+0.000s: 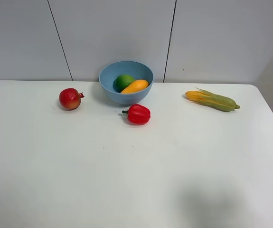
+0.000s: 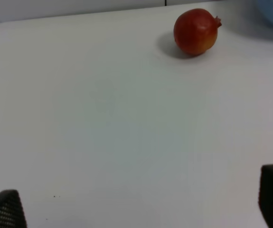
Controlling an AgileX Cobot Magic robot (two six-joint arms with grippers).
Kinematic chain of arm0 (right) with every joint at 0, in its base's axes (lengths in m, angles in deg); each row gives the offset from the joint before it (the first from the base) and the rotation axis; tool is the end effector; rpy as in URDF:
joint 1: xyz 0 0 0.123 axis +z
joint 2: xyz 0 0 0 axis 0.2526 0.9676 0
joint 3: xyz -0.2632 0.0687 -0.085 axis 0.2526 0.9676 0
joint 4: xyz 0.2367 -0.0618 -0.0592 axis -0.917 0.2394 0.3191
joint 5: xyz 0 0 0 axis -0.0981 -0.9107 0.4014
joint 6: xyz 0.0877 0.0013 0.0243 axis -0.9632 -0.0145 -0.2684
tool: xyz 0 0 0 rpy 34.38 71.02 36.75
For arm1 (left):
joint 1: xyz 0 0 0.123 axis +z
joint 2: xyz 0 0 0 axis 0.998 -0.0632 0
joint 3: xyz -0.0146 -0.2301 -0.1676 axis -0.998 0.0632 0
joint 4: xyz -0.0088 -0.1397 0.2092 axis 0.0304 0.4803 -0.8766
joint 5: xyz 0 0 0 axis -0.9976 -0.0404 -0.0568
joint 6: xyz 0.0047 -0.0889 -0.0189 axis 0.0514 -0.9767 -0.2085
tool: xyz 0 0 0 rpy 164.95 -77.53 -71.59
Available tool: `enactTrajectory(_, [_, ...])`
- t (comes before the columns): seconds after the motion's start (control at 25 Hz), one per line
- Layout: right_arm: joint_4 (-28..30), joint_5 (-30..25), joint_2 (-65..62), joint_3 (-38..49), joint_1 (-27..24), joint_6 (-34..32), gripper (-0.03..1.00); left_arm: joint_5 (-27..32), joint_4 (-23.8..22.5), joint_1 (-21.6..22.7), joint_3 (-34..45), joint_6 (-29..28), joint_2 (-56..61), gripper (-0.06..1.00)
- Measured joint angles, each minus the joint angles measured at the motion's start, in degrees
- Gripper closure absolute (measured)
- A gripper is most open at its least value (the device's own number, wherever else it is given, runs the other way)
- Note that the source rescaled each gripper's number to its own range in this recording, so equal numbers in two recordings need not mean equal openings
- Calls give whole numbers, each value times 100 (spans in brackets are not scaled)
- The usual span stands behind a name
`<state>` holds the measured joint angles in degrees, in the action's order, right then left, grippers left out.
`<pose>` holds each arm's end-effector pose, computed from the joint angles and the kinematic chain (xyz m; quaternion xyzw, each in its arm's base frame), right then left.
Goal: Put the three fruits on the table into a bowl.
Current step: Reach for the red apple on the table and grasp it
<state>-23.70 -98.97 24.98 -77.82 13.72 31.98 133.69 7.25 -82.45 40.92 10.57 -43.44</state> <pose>-0.0068 -0.0018 0.2782 0.0345 0.8533 0.0005 0.5203 -0.0063 -0.0011 0.2800 0.0004 0.8472 0.0324 0.5302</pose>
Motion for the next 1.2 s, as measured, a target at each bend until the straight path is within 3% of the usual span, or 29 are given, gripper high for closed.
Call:
enactTrajectory(0.2, [0,2,0,0,0,0,-3,-89,6,0,-103,0,-347,-6])
enactTrajectory(0.36, [0,2,0,0,0,0,-3,-664,6,0,-654,296,-1808,-6])
enactTrajectory(0.6, [0,2,0,0,0,0,-3,-1025,100,0,-2056,1908,-4922,-6])
enactTrajectory(0.84, [0,7,0,0,0,0,-3,-923,737,0,-3921,3867,-7830,-6])
enactTrajectory(1.0, [0,7,0,0,0,0,-3,-812,1211,-7,-4964,4795,-9157,-6])
enactTrajectory(1.2, [0,7,0,0,0,0,-3,-806,1639,-144,-5666,6191,-10082,-6])
